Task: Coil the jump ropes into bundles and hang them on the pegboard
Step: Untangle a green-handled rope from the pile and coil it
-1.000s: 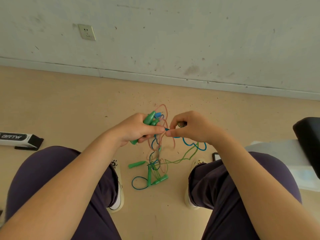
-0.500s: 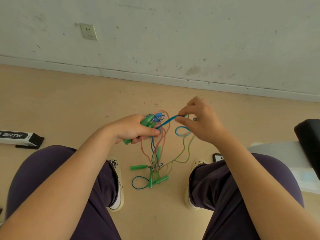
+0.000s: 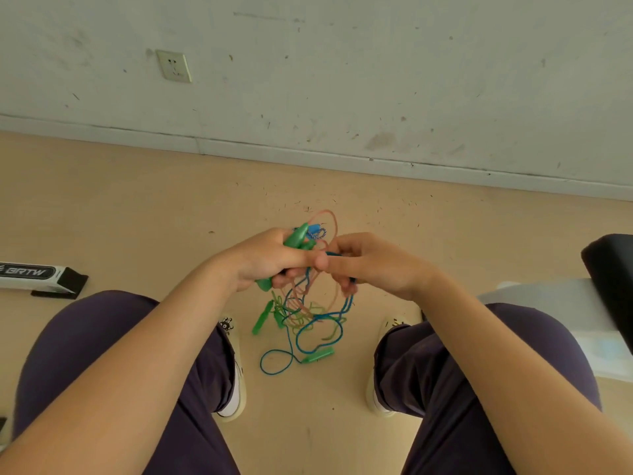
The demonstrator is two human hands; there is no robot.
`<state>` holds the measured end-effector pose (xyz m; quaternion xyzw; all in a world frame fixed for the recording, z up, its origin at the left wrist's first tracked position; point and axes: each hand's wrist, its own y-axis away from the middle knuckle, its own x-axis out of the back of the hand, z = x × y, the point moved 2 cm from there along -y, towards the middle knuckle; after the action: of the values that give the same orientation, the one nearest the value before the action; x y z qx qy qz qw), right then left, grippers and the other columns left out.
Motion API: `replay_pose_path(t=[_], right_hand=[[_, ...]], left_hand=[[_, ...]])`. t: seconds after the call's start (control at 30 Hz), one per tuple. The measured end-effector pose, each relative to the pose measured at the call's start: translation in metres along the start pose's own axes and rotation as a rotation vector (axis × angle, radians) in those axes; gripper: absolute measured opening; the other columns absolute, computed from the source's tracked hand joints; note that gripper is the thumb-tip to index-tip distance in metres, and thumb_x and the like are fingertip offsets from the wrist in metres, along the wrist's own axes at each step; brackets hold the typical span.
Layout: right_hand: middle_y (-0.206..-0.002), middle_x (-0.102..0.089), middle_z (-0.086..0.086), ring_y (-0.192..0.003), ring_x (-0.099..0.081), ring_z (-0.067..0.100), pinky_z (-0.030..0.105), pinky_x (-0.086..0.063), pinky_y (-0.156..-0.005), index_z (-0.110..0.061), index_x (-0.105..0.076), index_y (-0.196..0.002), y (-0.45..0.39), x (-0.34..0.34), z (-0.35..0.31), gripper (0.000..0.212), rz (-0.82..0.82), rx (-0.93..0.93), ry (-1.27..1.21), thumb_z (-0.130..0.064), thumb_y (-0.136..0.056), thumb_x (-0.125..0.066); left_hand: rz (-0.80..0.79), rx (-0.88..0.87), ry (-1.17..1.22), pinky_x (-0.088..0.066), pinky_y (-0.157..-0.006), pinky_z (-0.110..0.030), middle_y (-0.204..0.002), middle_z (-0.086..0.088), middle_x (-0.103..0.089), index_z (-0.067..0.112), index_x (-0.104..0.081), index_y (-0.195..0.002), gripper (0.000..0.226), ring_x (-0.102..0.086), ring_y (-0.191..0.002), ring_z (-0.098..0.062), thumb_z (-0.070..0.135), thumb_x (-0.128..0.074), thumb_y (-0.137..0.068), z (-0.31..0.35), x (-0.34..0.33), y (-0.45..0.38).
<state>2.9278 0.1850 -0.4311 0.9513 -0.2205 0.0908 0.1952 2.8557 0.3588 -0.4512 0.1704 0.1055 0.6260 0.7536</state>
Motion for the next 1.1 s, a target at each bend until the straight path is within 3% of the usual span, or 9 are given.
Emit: replay_pose_path(t=[0.1,0.23,0.37,0.53,0.7,0.83,0.93,1.0,1.1], right_hand=[[-0.049,-0.046,-0.012,-0.045,-0.036,0.006,0.02,-0.034,-0.048,-0.014,-0.064,-0.074,-0.002,0.008,0.0,0.022,0.188,0.139,-0.093,-0.018,-0.096,-0.061],[-0.057,-0.041,0.004,-0.047,-0.034,0.015,0.026,-0.031,-0.05,-0.014,-0.059,-0.072,0.006,0.04,-0.004,0.028,0.402,0.283,-0.564,-0.017,-0.098,-0.05],[-0.063,-0.055,0.017,-0.045,-0.049,0.026,0.03,-0.039,-0.048,-0.006,-0.069,-0.077,0.015,0.051,0.0,0.035,0.199,0.107,-0.278,-0.033,-0.089,-0.05],[-0.067,-0.064,0.012,-0.048,-0.058,0.027,0.028,-0.048,-0.051,-0.01,-0.064,-0.092,0.008,0.016,0.0,0.052,0.04,-0.056,0.001,-0.061,-0.082,-0.062],[-0.081,-0.068,0.01,-0.057,-0.066,0.028,0.036,-0.057,-0.056,-0.012,-0.037,-0.102,0.001,0.002,0.001,0.056,0.231,-0.026,-0.128,-0.038,-0.075,-0.078],[-0.076,-0.057,0.002,-0.053,-0.054,0.022,0.033,-0.048,-0.05,-0.017,-0.046,-0.111,0.001,0.013,-0.001,0.055,0.288,0.01,-0.195,-0.034,-0.074,-0.083],[-0.05,-0.038,-0.011,-0.044,-0.031,0.008,0.021,-0.027,-0.042,-0.028,-0.065,-0.075,0.003,0.016,0.0,0.023,0.163,-0.017,0.109,-0.048,-0.08,-0.075],[-0.044,-0.032,-0.01,-0.041,-0.027,0.008,0.018,-0.024,-0.04,-0.022,-0.062,-0.056,0.005,0.021,-0.001,0.041,0.179,-0.006,0.157,-0.049,-0.087,-0.069],[-0.045,-0.035,-0.002,-0.042,-0.031,0.013,0.022,-0.029,-0.045,-0.017,-0.058,-0.056,0.01,0.036,-0.001,0.045,0.36,0.073,-0.023,-0.04,-0.093,-0.063]], left_hand=[[-0.056,0.013,-0.031,-0.03,-0.041,-0.02,-0.054,0.002,-0.043,0.025,-0.071,-0.072,0.022,-0.032,-0.042,-0.011,0.04,-0.074,-0.087,0.0,0.005,0.001],[0.093,0.066,-0.182,-0.033,-0.042,-0.02,-0.052,0.005,-0.047,0.018,-0.074,-0.082,0.024,-0.036,-0.042,-0.011,0.04,-0.069,-0.09,-0.005,0.03,0.006],[0.237,-0.006,0.007,-0.032,-0.041,-0.02,-0.053,0.002,-0.043,0.017,-0.07,-0.074,0.025,-0.034,-0.042,-0.012,0.038,-0.07,-0.089,-0.004,0.041,0.007],[0.016,-0.019,-0.039,-0.032,-0.041,-0.019,-0.052,0.003,-0.044,0.023,-0.071,-0.068,0.028,-0.034,-0.042,-0.011,0.049,-0.074,-0.079,0.002,0.013,0.006],[0.013,-0.043,-0.057,-0.032,-0.041,-0.019,-0.053,0.002,-0.043,0.024,-0.068,-0.065,0.031,-0.034,-0.042,-0.012,0.052,-0.075,-0.077,0.006,0.004,0.002],[0.076,-0.029,-0.096,-0.03,-0.042,-0.021,-0.053,0.003,-0.044,0.027,-0.068,-0.059,0.031,-0.034,-0.043,-0.012,0.043,-0.073,-0.086,0.002,0.009,0.001],[0.095,0.007,-0.124,-0.031,-0.043,-0.022,-0.053,0.003,-0.046,0.024,-0.072,-0.071,0.022,-0.035,-0.043,-0.012,0.039,-0.074,-0.087,0.001,0.014,0.003],[0.043,0.052,-0.219,-0.033,-0.045,-0.022,-0.051,0.006,-0.048,0.02,-0.075,-0.087,0.021,-0.038,-0.043,-0.012,0.042,-0.076,-0.085,0.0,0.02,0.007],[-0.015,0.137,-0.371,-0.034,-0.044,-0.02,-0.051,0.007,-0.051,0.029,-0.075,-0.075,0.019,-0.04,-0.04,-0.01,0.041,-0.072,-0.089,-0.002,0.024,0.013]])
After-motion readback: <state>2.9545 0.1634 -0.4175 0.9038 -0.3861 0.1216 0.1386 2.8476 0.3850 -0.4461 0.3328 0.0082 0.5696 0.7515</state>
